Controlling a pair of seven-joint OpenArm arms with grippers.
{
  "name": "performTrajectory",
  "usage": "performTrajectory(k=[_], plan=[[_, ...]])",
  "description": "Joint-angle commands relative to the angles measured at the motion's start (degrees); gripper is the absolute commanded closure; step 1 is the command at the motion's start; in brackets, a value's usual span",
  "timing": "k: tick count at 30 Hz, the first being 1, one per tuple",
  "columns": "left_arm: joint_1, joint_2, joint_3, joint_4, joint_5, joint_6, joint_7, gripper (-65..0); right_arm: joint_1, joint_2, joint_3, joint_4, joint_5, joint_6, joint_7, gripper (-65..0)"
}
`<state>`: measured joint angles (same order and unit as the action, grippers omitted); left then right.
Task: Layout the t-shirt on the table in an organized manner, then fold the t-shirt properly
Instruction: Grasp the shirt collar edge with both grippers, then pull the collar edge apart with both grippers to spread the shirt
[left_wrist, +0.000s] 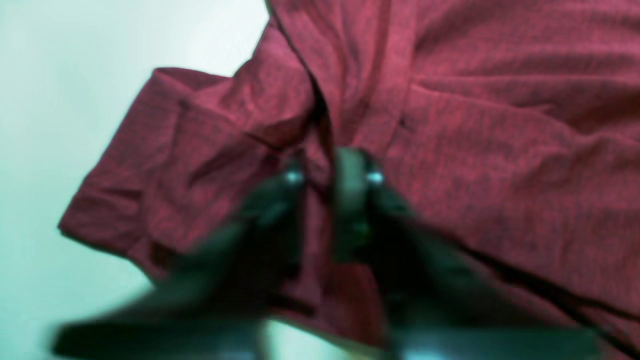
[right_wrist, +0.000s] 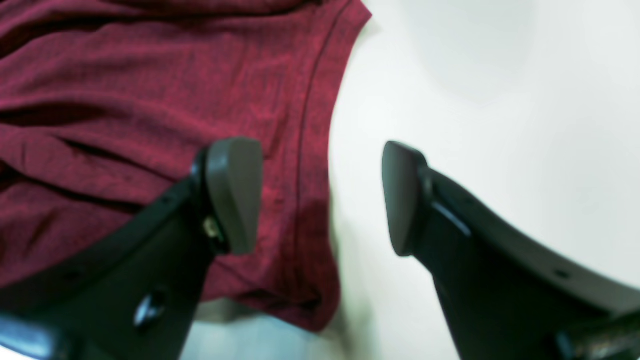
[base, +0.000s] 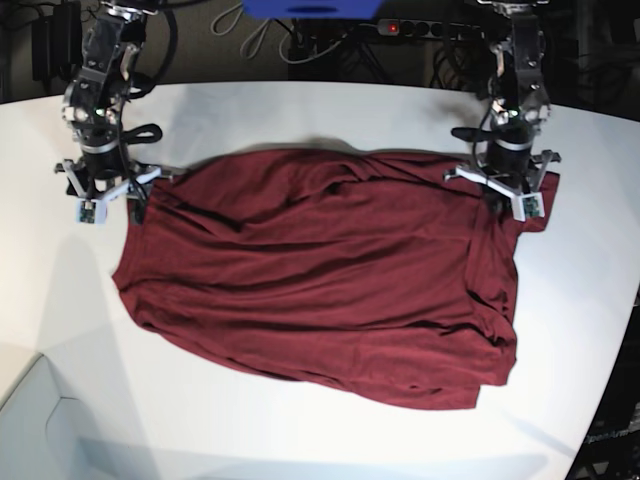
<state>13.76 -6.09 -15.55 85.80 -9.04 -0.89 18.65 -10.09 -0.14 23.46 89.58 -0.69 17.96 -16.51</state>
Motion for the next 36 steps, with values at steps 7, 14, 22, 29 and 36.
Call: performTrajectory(k=[7,14,22,29,36], plan=[[-0.53,-0.29,-4.54,3.3,-0.32,0.4,-1.2,0.0,-0.42,0.54,0.14,1.1,0.56,-0.24,1.79,-37.7],[-0.53,1.47,-9.28,13.32,-0.41,0.4,-1.2,0.0,-0.42,0.36,0.14,1.1,0.56,-0.24,1.79,-37.7],[-2.64,1.21,-18.16,14.73,-0.32,0.31,-1.12,0.0,-1.3,0.27,0.14,1.19,0.56,-0.24,1.79,-37.7],[-5.71,0.94,-26.51,9.28,-0.32,-0.04,-1.12,0.0,-2.7,-0.25,-0.21,4.18,0.56,-0.15,1.52,-37.7],[-8.97,0.86,-30.82,-2.15,-0.32,-0.21,-1.2,0.0,-6.84,-1.04,-4.96,9.8,0.56,-0.07,1.61,-37.9]])
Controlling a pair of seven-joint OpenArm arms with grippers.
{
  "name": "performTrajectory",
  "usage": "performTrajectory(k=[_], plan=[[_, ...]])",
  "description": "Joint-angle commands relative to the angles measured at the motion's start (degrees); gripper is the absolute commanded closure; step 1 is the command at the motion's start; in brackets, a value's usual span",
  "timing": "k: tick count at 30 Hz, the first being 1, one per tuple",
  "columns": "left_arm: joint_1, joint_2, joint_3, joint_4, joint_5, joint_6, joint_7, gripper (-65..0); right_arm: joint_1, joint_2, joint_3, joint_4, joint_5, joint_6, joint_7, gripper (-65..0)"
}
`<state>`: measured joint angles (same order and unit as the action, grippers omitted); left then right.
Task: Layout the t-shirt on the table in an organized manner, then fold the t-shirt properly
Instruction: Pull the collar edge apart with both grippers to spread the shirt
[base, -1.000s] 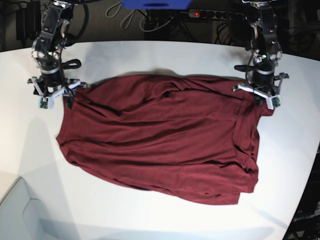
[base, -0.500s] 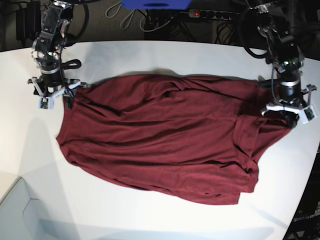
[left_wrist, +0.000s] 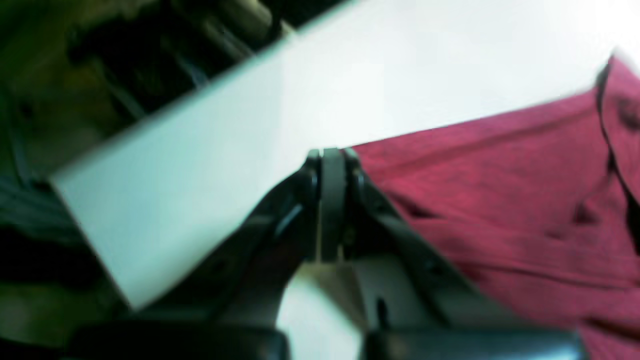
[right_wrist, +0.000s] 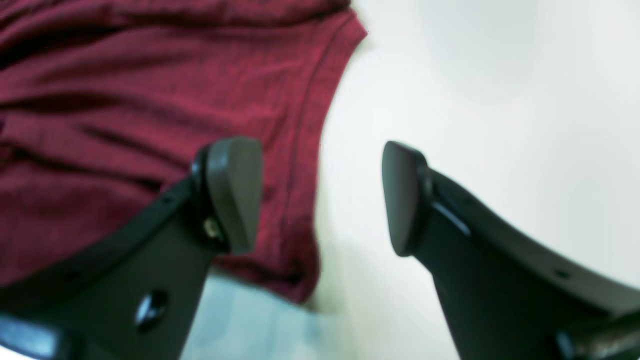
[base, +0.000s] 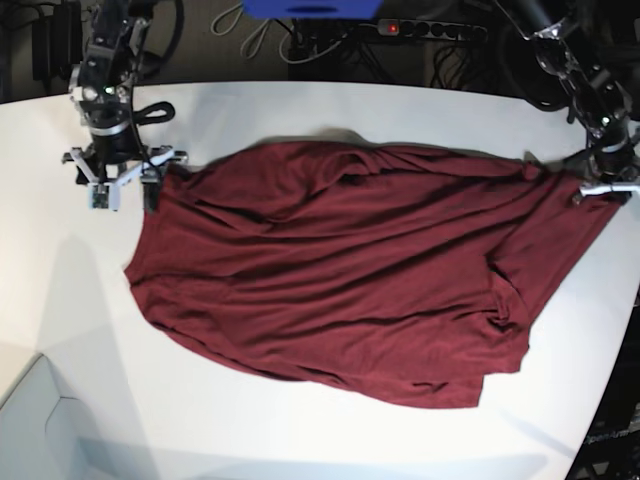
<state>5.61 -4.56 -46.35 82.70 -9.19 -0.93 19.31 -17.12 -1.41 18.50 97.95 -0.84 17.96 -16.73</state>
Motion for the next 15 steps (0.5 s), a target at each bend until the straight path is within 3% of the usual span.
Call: performTrajectory(k=[1,7,15], plan=[[-0.82,-0.67,-0.03,-0.28,-0.17,-0.17,-1.95,0.0,-0.94,0.22,-1.23,2.4,0.71,-0.07,1.83,-38.0],[-2.4,-1.73,0.15,-6.52,-0.26,-0.17,-2.12,0.0,-5.69,0.22,-8.35,5.83,0.71,-0.07,2.01,-38.0],[-2.4,-1.82,0.15,-9.07,-0.26,-0.17,-2.39,0.0,-6.39,0.22,-9.4,4.86,0.71,-0.07,1.57,-38.1]])
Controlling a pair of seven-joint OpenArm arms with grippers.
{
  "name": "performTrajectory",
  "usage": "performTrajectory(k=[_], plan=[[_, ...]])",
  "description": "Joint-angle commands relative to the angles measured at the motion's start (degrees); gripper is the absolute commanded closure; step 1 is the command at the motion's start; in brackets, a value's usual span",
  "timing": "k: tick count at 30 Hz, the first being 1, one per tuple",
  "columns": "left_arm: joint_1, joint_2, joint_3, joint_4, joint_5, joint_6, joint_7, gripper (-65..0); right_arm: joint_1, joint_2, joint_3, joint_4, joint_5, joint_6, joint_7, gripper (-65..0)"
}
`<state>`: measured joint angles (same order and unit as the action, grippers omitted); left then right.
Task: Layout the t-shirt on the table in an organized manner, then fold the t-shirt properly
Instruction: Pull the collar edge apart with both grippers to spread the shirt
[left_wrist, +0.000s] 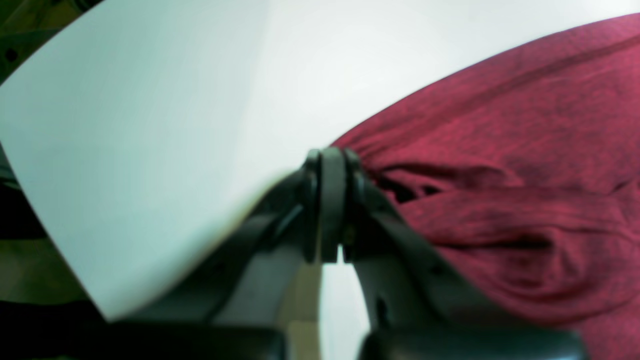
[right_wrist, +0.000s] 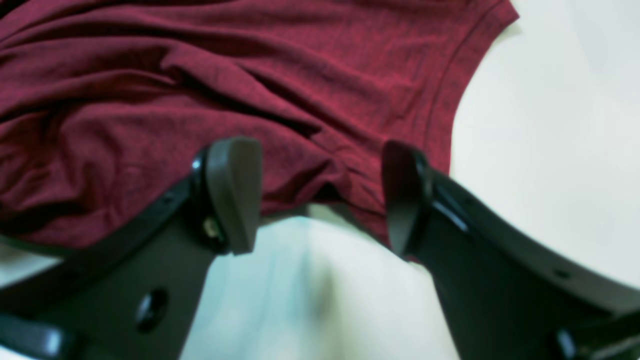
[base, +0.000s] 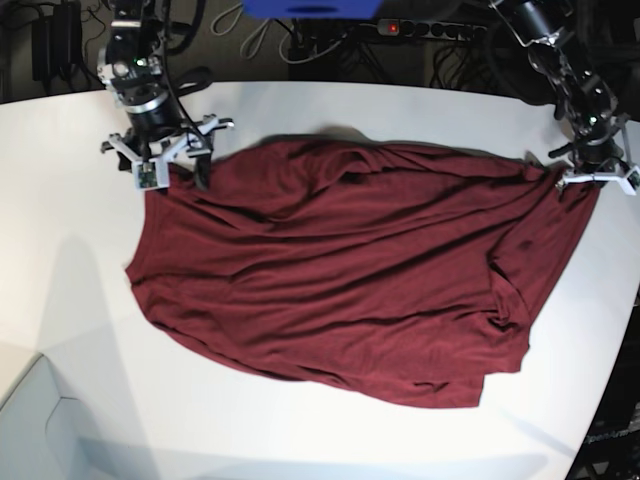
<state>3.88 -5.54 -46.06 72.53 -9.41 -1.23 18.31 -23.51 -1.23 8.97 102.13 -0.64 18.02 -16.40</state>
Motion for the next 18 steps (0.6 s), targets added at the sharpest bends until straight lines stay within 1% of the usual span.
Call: performTrajectory(k=[1,13,15,17,18], plan=[[-0.67,-0.83,-0.13,1.18,-0.04,0.14,-1.38,0.0,0.17,0.05,0.3,0.07,0.51,-0.13,1.24,-38.1],[-0.41,-0.83,-0.22,1.36,-0.04,0.14,-1.38,0.0,4.74,0.4,0.57,-9.6,0.25,-0.22,1.24,-38.0],[-0.32,-0.83,-0.22,1.36,-0.04,0.14,-1.38,0.0,4.83,1.45,0.83,-10.48,0.25,-0.22,1.59,-37.6],[-0.32,-0.83,-0.22,1.36,-0.04,0.14,-1.38,0.0,4.83,2.16,0.92,-10.83,0.25,-0.22,1.68,-35.8],[-0.23,-0.83,-0.31,1.36,-0.04,0.14,-1.38,0.0,4.83,2.51,1.01,-10.83,0.25,-0.22,1.68,-33.5]])
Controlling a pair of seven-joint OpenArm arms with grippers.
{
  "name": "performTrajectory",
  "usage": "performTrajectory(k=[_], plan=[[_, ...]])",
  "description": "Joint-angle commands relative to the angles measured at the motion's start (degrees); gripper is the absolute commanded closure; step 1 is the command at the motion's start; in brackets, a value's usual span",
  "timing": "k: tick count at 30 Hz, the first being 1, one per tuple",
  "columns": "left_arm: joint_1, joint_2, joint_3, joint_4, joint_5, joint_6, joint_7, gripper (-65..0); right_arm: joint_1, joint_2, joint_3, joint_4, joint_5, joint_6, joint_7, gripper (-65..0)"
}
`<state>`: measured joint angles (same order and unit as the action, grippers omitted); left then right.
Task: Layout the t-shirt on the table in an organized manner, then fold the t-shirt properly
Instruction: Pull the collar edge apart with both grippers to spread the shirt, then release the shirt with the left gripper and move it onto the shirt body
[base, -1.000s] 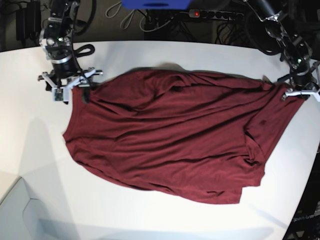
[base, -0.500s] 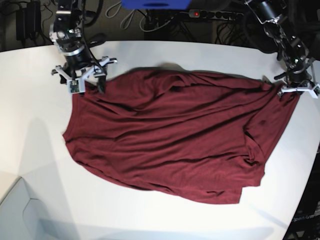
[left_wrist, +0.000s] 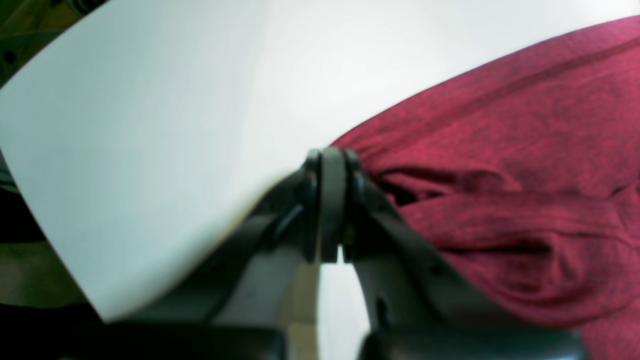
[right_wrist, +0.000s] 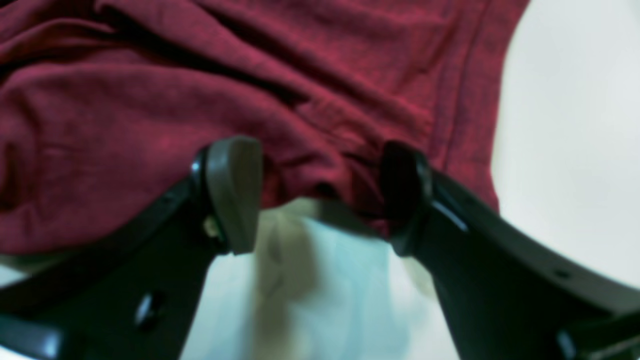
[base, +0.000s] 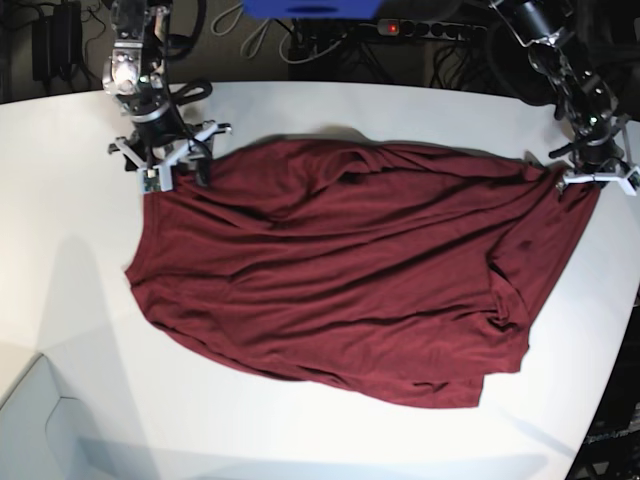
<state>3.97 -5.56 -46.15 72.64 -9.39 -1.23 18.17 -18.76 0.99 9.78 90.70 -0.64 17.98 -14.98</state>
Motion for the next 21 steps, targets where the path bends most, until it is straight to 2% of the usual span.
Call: performTrajectory(k=[1,3,5,7,11,17,21], plan=[[-0.32,-0.9,-0.22,1.25,-0.06,0.14,-1.25,0.0,0.08,0.72,0.2,0.6,0.25,-0.18,0.26,-29.9],[-0.32,-1.43,-0.22,1.25,-0.06,0.14,-1.25,0.0,0.08,1.77,0.99,0.6,0.42,-0.18,0.26,-20.6],[-0.49,-1.6,-0.31,1.25,-0.15,0.14,-1.25,0.0,0.08,1.51,3.98,0.87,0.51,-0.18,0.26,-9.0],[-0.67,-1.6,-0.31,1.25,-0.15,0.14,-1.25,0.0,0.96,1.42,6.7,0.95,0.51,-0.18,-0.09,0.0],[-0.76,-1.69,-0.31,1.25,-0.15,0.14,-1.25,0.0,2.46,1.51,11.54,-0.19,0.51,-0.18,-0.18,0.0],[-2.25,-1.69,-0.31,1.6,-0.15,0.14,-1.25,0.0,2.54,2.92,13.65,0.95,0.51,-0.18,0.26,0.0],[-2.43,-1.69,-2.6,1.42,-5.25,0.14,-0.81,0.0,2.81,4.24,13.82,1.13,0.51,-0.18,0.26,0.0]])
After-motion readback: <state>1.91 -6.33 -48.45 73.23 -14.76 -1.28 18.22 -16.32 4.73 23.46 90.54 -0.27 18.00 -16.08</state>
